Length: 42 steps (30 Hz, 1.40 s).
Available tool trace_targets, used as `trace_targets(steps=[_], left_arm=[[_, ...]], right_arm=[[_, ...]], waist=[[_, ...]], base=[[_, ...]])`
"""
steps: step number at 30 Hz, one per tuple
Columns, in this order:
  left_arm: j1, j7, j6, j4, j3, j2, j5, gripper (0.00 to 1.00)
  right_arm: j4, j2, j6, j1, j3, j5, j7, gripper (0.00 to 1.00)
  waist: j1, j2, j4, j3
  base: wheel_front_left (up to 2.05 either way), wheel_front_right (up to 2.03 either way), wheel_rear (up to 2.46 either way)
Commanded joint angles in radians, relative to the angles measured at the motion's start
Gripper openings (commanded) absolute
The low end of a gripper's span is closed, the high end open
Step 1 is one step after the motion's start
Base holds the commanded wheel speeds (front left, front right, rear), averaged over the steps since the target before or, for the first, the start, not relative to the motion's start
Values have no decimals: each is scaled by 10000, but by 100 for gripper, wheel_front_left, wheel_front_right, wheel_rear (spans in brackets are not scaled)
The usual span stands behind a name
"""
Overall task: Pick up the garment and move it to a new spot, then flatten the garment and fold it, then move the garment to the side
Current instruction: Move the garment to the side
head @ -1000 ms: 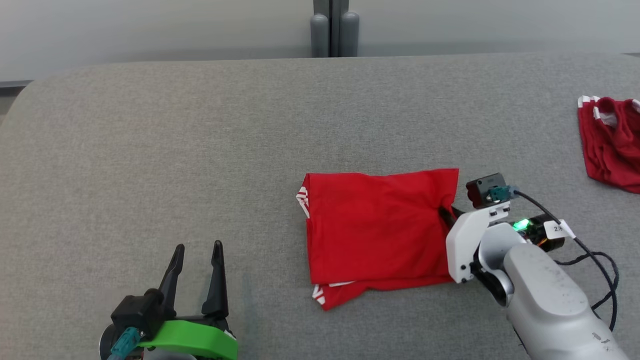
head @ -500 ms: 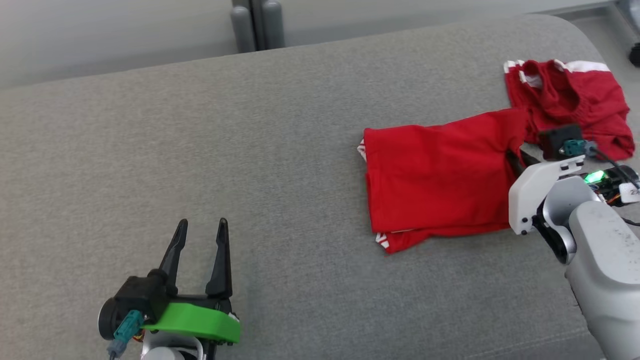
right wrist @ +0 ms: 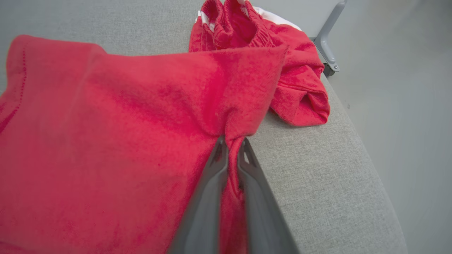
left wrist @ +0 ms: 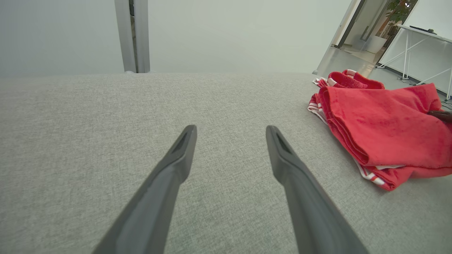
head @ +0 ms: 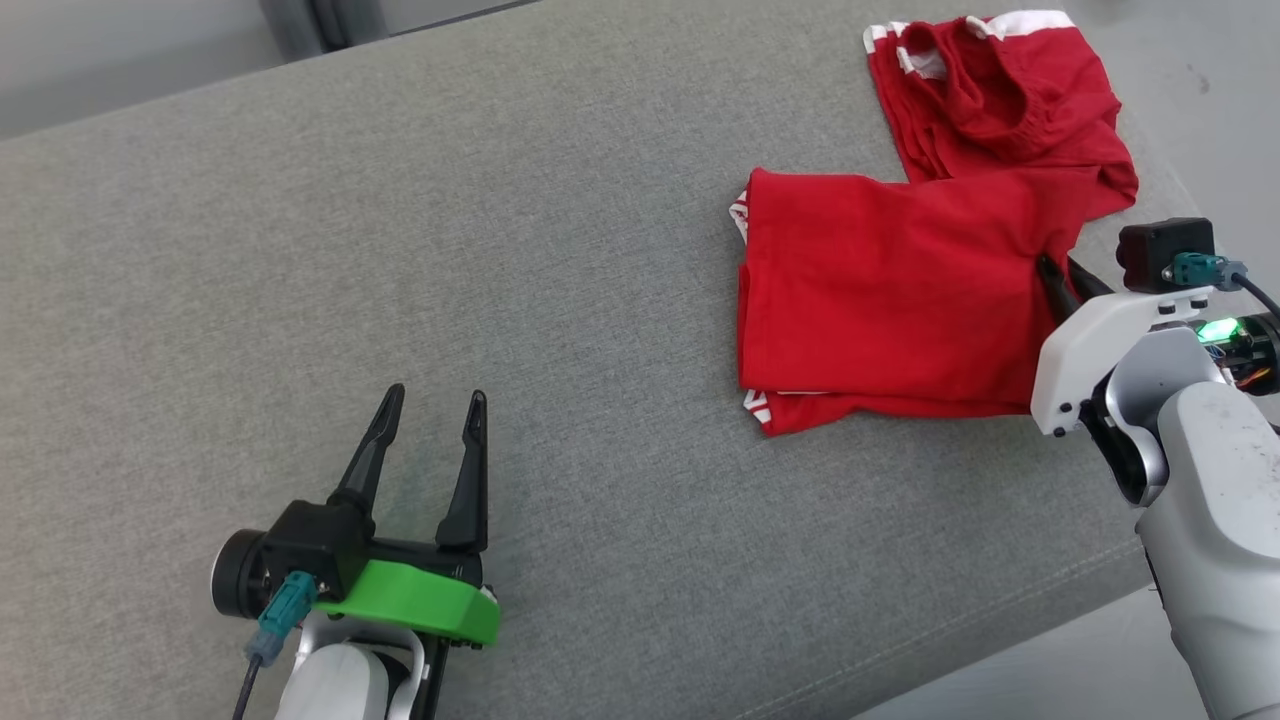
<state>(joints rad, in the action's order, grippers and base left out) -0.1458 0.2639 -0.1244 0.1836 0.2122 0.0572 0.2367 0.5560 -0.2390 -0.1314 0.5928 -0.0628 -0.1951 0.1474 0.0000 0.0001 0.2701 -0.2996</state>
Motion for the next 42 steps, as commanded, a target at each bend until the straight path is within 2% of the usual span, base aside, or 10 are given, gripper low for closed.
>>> trace_targets(steps=[1, 7, 15, 20, 28, 33, 34, 35, 42], left_arm=[[-195, 1, -54, 18, 1, 124, -40, 100], [-289, 1, -63, 18, 37, 127, -13, 100], [-460, 1, -80, -12, 53, 97, 9, 100], [-564, 1, -83, -19, 79, 72, 43, 100], [-732, 1, -85, -129, 186, 39, 58, 100], [-796, 1, -86, -155, 201, 28, 33, 100], [-813, 1, -86, -161, 199, 27, 27, 100], [-829, 1, -86, -165, 196, 24, 26, 100], [-810, 1, -79, -119, 152, 17, -37, 100]], right_arm=[[-47, 18, 17, 111, 68, 109, -94, 0], [-215, 121, 17, 466, 76, 332, -107, 0], [18, -7, 17, 2011, 291, 590, 309, 0], [495, -490, 17, 2872, 793, 907, 524, 0], [1461, -1539, 17, 3705, 2282, 1610, 361, 0], [1802, -1810, 17, 3859, 3230, 2216, 94, 0], [1883, -1854, 17, 3868, 3414, 2361, -21, 29], [1979, -1875, 17, 3867, 3630, 2550, -134, 100], [2513, -1607, 17, 3577, 4581, 3484, -654, 100]], waist=[[0, -1, 360, -365], [0, -1, 287, -414], [0, -1, -99, -516], [0, -1, -509, -639], [0, -1, -1305, -1168], [0, -1, -1610, -1432], [0, -1, -1652, -1471], [0, -1, -1686, -1503], [0, -1, -1737, -1493]], base=[[0, 0, 0], [0, 0, 0], [0, 0, 0], [0, 0, 0], [0, 0, 0], [0, 0, 0], [0, 0, 0], [0, 0, 0], [0, 0, 0]])
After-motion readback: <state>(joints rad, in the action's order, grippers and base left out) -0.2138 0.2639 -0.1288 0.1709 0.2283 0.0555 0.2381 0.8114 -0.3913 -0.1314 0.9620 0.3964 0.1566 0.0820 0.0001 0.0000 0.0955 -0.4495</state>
